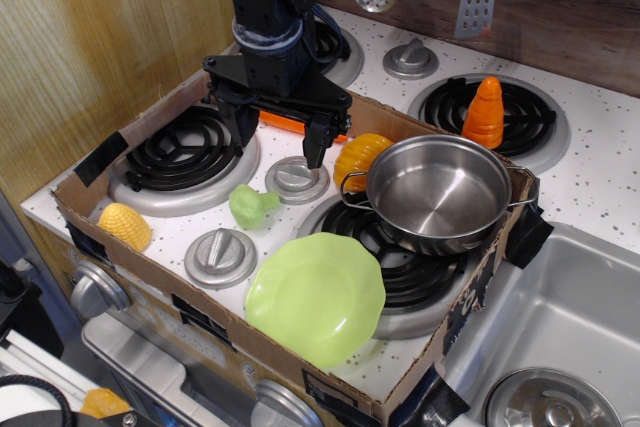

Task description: Take broccoli out of pan

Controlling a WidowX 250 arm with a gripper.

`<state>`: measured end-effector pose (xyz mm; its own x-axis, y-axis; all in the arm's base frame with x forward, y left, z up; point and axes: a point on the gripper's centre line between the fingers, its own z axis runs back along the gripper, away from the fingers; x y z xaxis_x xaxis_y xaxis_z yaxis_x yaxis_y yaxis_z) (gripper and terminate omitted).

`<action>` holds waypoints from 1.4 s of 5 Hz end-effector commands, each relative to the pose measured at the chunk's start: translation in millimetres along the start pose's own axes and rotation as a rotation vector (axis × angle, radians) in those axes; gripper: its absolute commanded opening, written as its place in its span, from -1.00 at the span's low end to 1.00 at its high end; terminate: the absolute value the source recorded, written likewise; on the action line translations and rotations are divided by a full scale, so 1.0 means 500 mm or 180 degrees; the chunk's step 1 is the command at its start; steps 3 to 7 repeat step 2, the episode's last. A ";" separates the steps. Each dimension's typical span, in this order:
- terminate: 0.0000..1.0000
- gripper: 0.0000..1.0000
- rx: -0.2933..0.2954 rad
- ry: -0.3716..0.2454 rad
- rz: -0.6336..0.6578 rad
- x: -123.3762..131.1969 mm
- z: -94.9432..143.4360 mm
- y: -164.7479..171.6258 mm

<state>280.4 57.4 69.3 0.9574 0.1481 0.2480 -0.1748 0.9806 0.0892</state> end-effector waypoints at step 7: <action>1.00 1.00 0.0005 -0.0211 0.0022 0.019 0.035 -0.002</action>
